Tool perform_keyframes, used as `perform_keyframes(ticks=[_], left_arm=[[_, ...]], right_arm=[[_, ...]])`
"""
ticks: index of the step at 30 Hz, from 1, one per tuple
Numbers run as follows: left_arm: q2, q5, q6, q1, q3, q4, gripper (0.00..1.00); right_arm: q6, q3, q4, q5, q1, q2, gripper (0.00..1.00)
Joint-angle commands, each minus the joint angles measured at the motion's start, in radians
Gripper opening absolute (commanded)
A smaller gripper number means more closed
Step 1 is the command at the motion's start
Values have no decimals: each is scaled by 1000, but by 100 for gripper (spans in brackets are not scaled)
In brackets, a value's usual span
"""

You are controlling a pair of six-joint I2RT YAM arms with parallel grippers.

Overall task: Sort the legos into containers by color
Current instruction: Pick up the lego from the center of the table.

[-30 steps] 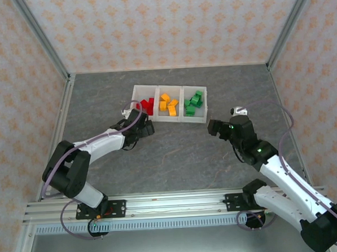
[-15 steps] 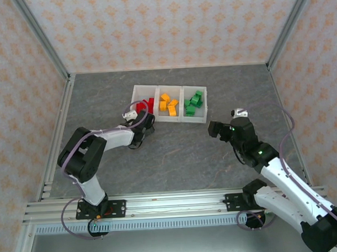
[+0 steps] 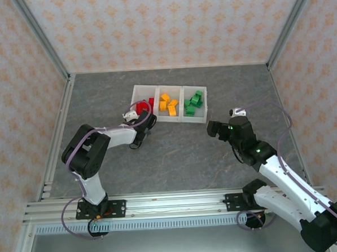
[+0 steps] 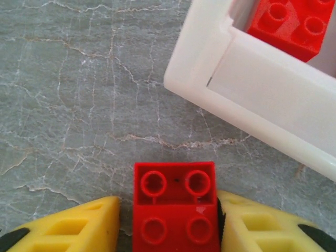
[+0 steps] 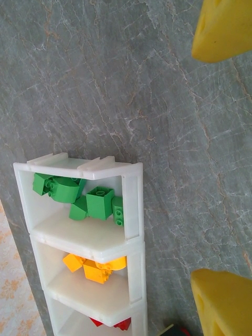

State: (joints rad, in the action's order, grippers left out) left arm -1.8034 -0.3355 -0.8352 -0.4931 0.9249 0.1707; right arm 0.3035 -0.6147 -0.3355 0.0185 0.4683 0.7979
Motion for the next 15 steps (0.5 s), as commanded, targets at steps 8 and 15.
perform_keyframes(ticks=[8, 15], left_arm=[[161, 84, 92, -17, -50, -59, 27], [342, -13, 209, -17, 36, -33, 28]], right_arm=[[5, -1, 4, 9, -2, -16, 100], [25, -5, 19, -12, -2, -14, 100]])
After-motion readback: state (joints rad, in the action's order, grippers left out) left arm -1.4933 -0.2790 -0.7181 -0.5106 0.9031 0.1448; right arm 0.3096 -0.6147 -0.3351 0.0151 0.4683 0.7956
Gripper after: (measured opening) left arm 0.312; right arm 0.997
